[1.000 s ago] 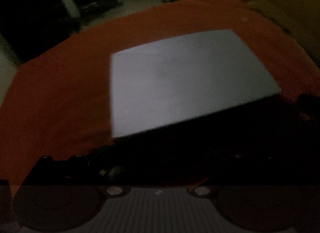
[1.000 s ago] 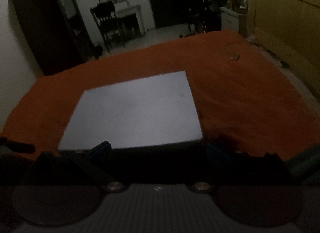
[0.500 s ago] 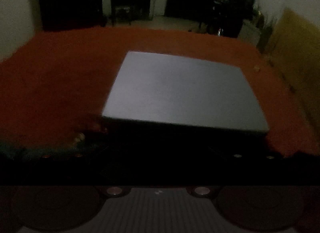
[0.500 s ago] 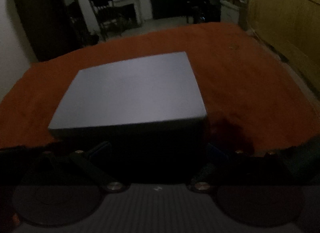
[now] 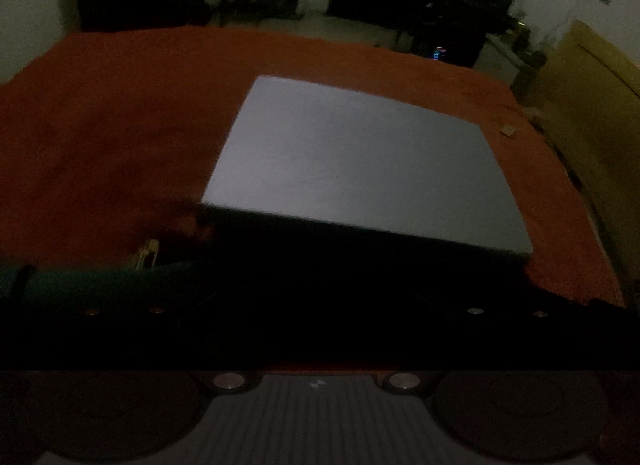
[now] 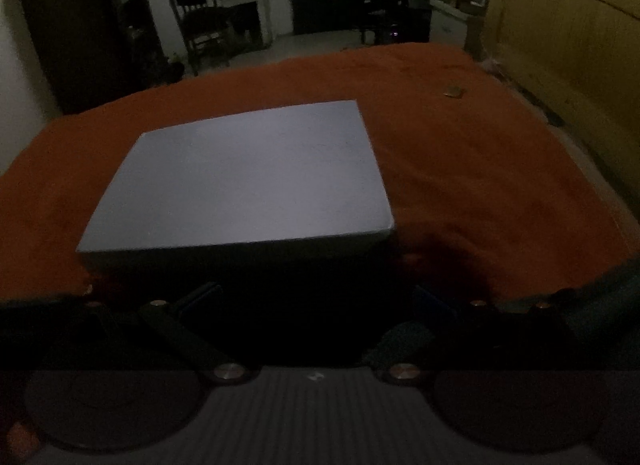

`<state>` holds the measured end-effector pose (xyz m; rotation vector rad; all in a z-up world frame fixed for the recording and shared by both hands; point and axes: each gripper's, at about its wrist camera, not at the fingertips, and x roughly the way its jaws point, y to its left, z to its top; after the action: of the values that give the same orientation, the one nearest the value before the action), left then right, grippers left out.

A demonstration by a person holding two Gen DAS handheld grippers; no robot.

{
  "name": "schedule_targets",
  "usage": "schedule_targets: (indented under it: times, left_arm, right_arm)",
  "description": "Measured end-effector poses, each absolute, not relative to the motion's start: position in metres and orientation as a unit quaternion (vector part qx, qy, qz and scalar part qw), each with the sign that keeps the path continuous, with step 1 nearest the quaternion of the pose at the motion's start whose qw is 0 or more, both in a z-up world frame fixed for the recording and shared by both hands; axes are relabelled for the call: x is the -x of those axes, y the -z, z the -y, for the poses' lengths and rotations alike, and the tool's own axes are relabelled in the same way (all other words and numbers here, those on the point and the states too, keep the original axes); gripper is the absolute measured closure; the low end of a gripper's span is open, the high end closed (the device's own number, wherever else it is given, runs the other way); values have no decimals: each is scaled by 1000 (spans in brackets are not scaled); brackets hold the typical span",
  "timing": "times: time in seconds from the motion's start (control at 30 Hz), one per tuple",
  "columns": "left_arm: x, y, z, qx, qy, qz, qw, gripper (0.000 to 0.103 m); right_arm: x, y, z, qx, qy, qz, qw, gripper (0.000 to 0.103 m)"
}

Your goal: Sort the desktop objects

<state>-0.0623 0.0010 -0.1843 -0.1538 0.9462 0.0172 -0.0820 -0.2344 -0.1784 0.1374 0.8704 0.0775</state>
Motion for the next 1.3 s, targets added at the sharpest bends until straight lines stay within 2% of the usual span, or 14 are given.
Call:
schedule_targets:
  times: [0.63, 1.3]
  left_arm:
    - [65, 192, 13, 11, -14, -472, 881, 1]
    - [75, 185, 8, 9, -16, -472, 882, 1]
  right_arm:
    - [75, 191, 216, -32, -51, -446, 893, 0]
    - [80, 194, 208, -30, -45, -443, 895, 0]
